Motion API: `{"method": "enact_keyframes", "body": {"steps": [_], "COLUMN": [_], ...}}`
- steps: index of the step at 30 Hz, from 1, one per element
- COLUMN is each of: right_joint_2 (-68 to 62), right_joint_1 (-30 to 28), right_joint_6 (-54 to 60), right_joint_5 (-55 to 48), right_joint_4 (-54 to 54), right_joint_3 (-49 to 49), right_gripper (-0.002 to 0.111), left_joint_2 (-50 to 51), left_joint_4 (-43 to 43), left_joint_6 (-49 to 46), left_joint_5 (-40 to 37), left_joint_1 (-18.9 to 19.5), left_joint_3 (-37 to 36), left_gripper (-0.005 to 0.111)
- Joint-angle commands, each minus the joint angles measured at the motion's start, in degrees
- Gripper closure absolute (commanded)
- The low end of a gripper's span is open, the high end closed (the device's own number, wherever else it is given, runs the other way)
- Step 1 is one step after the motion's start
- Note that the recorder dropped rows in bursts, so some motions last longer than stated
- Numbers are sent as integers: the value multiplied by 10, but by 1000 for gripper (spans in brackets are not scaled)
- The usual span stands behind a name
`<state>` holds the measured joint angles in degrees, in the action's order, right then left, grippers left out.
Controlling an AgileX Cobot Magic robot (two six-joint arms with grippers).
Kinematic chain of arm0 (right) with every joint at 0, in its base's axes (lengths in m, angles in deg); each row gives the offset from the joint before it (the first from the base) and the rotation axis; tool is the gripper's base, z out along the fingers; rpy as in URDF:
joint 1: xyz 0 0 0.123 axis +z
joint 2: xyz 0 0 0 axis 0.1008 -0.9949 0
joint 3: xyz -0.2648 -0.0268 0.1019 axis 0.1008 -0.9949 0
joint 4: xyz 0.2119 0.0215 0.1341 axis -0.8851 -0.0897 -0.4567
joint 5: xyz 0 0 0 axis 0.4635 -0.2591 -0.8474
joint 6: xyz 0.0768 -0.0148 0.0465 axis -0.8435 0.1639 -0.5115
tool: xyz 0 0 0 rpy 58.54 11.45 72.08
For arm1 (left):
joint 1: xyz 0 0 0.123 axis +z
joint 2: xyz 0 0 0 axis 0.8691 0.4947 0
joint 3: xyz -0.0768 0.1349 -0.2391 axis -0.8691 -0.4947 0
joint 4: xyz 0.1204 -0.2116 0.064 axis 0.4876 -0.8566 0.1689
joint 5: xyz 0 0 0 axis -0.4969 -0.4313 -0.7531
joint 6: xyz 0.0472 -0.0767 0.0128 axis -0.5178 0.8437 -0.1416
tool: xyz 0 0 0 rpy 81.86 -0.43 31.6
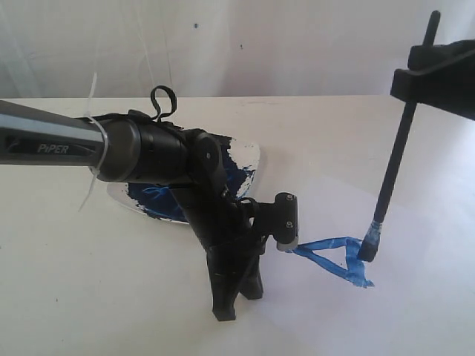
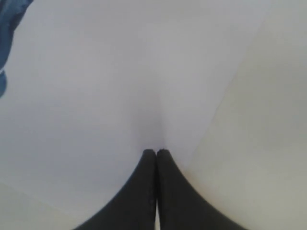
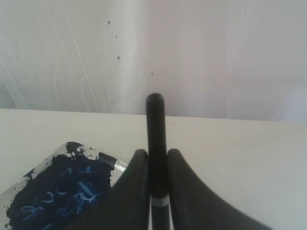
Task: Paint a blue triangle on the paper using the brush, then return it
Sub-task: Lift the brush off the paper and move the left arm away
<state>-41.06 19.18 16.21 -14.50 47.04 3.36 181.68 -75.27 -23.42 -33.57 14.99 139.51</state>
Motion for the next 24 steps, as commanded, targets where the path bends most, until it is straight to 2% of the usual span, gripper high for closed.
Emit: {"method": "enact_keyframes", "body": {"steps": [1,4,6,7,10,13,15,18,20,24], "right_joint_2": [41,57,68,68,68,68,68,68,68,68], "right_joint_1": [-4,-4,-4,-4,-4,-4,-4,-4,-4,-4], "right_joint_6": [8,8,8,8,8,8,8,8,8,8], "right_joint_5": [3,-3,-10,-15,-32,-40,-43,-49,-49,-54], "right_joint_4": [17,19,19,19,19,19,17,17,17,17], "right_joint_3": [-1,-1,-1,-1,-1,-1,-1,-1,-1,-1], "right_gripper": [108,108,108,108,108,108,108,108,108,108], "left_joint_2": [-59,-116,-169,-200,-270,-323,-363,-426,-454,-503], "left_joint_4": [0,30,104,172,262,259,259,259,255,255], "left_joint_6": [21,59,140,203,284,288,302,331,342,383], "left_joint_5": [-9,-19,-40,-67,-160,-191,-184,-162,-144,-105], "left_joint_1": [-4,-4,-4,-4,-4,9,39,97,123,148], "left_joint_3": [0,0,0,0,-1,-2,-24,-101,-138,-190], "left_gripper": [107,107,107,107,107,107,107,107,107,107]}}
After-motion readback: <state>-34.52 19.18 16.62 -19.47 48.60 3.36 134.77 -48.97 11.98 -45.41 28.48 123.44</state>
